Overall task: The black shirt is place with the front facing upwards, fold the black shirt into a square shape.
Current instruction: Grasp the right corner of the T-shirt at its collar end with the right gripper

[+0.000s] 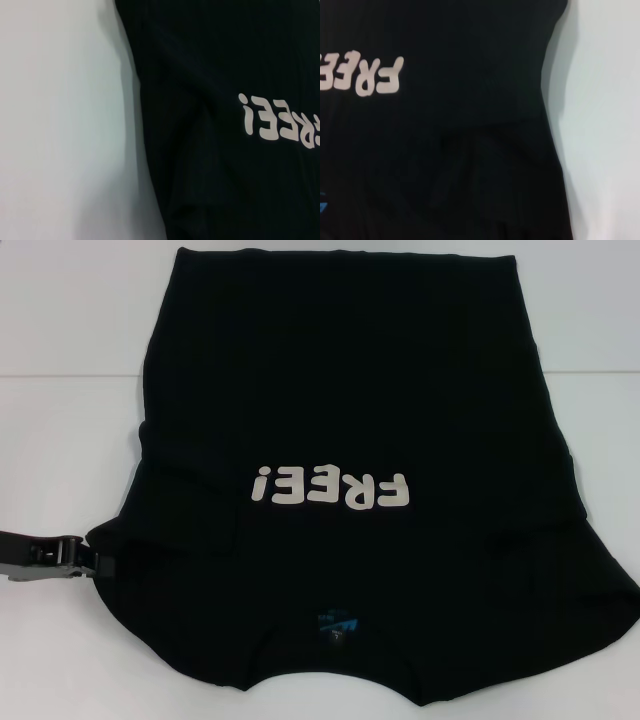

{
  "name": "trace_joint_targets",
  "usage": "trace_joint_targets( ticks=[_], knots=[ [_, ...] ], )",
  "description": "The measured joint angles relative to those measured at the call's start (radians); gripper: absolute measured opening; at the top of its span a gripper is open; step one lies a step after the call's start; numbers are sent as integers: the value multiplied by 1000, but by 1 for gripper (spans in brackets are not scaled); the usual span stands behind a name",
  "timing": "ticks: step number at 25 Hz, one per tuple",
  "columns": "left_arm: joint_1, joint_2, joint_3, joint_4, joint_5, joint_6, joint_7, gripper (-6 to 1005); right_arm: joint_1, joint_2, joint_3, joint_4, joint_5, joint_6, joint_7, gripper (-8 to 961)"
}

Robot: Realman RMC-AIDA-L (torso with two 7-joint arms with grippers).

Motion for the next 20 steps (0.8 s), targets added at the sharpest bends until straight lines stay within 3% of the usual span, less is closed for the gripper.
trace_joint_targets(
  ticks=[7,20],
  knots=[
    [3,0,-2,0,0,1,7,47,4,-5,-34,95,-1,82,-4,804],
    [4,-3,-2,0,-2,-1,11,54,27,6,-56,166,-3,141,-24,800]
  ],
)
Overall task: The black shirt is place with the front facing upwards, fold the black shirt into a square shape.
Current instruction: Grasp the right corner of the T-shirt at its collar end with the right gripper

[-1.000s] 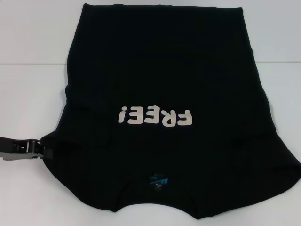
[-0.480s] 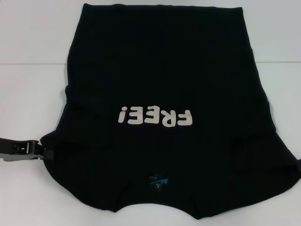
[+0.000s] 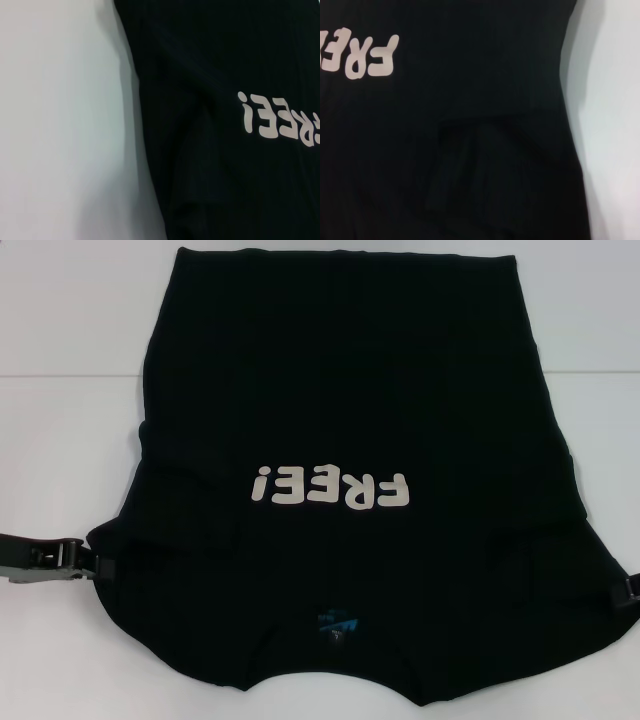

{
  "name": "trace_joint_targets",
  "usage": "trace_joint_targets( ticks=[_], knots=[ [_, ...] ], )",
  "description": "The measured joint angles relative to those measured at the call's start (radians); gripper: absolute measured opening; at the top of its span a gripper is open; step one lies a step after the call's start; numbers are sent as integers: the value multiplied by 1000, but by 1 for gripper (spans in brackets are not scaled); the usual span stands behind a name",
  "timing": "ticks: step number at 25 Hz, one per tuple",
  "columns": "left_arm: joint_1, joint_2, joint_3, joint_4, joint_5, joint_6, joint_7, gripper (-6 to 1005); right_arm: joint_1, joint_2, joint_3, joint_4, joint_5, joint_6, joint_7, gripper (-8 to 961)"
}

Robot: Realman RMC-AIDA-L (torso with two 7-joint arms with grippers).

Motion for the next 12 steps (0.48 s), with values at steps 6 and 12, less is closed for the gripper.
trace_joint_targets(
  ticks=[6,12],
  knots=[
    [-2,0,0,0,0,2,0,58,6,1,-15,12,1,9,0,798],
    [-3,-2,0,0,0,2,0,61,12,7,-32,14,-1,16,1,796]
  ],
)
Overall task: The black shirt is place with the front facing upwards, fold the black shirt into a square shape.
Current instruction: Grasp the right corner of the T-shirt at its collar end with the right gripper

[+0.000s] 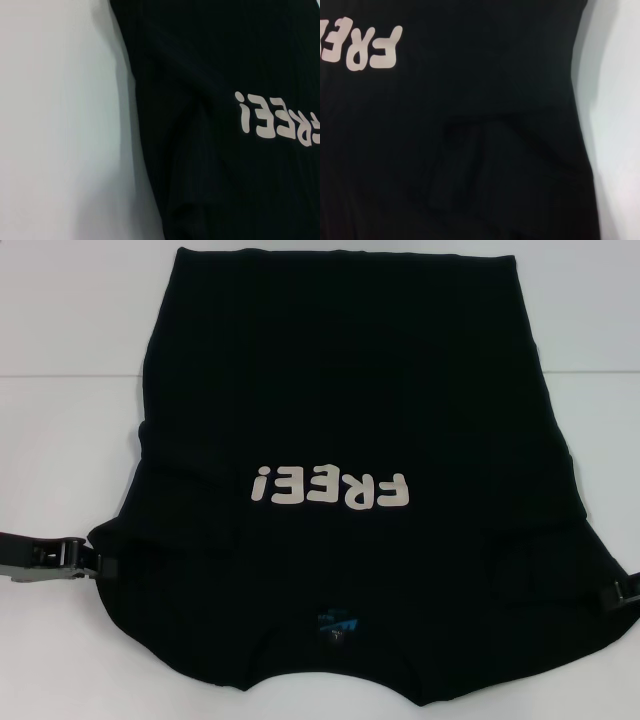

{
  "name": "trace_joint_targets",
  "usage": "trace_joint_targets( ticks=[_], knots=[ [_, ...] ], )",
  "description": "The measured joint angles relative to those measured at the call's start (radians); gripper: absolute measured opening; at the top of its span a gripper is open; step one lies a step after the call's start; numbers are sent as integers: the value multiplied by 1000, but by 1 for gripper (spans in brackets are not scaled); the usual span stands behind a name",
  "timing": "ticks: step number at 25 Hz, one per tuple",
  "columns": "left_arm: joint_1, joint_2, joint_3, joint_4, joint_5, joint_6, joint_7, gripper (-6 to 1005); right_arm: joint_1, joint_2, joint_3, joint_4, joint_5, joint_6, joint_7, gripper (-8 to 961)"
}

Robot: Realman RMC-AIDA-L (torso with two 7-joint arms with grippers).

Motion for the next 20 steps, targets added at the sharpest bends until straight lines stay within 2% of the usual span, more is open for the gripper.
trace_joint_targets(
  ticks=[11,20],
  knots=[
    [-2,1,0,0,-8,-1,0,67,-7,-11,-14,1,-1,19,3,792],
    [-4,2,1,0,-9,-2,0,73,-7,-3,-43,1,-2,36,5,789]
  ],
)
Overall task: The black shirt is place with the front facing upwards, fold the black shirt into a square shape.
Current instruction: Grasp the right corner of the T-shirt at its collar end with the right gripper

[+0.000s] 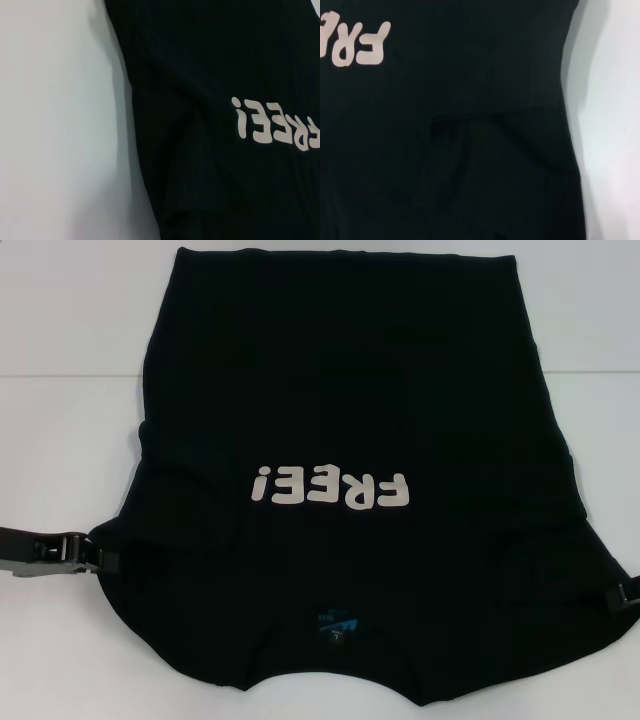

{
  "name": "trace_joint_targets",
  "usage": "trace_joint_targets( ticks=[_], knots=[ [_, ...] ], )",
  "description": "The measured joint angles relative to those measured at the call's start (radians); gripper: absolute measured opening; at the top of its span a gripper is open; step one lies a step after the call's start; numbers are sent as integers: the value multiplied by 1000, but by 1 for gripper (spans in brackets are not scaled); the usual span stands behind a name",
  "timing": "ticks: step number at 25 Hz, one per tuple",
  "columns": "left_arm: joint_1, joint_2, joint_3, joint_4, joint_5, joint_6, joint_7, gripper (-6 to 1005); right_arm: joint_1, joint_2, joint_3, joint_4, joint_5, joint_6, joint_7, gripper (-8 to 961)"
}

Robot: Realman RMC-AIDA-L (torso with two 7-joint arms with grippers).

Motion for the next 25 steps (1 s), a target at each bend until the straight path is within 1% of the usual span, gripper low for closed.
trace_joint_targets(
  ticks=[17,25],
  knots=[
    [0,0,-1,-1,0,-7,0,83,24,5,-10,45,0,14,-4,784],
    [-1,2,2,0,0,-7,0,87,39,16,-10,51,5,12,-4,781]
  ],
)
